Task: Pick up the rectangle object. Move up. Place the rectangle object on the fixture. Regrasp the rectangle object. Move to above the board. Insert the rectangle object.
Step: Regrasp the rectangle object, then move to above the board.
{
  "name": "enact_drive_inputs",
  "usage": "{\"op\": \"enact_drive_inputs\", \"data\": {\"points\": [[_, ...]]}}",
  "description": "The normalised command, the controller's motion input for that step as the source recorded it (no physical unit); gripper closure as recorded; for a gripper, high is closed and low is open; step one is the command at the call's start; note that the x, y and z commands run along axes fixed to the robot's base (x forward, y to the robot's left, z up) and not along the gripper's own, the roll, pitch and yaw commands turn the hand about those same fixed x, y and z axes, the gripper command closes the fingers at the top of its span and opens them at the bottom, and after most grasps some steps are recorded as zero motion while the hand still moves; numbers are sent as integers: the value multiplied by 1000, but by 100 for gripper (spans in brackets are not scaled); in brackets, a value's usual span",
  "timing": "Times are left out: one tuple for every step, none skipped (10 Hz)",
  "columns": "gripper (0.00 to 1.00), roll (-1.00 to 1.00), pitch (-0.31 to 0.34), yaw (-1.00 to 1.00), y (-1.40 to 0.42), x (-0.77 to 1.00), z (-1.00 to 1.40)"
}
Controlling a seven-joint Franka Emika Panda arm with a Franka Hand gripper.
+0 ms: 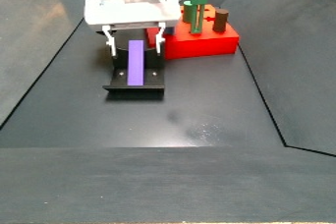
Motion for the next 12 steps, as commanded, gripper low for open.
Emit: {"op": "enact_drive_inputs", "data": {"points": [[0,50,18,11,-2,11,-181],[0,50,18,13,-2,11,-181],[0,50,18,16,-1,11,-180],[0,50,18,17,-1,11,-180],[100,0,0,0,0,0,-333],[100,-172,276,228,-34,166,1000],[100,-169,281,221,-34,162,1000],[100,-154,264,223,-30,157,1000],[100,-93,181,245,-31,154,1000],[100,-67,141,250,-32,154,1000],[100,-31,78,236,-33,152,1000],[100,-17,44,213,-34,152,1000]]}}
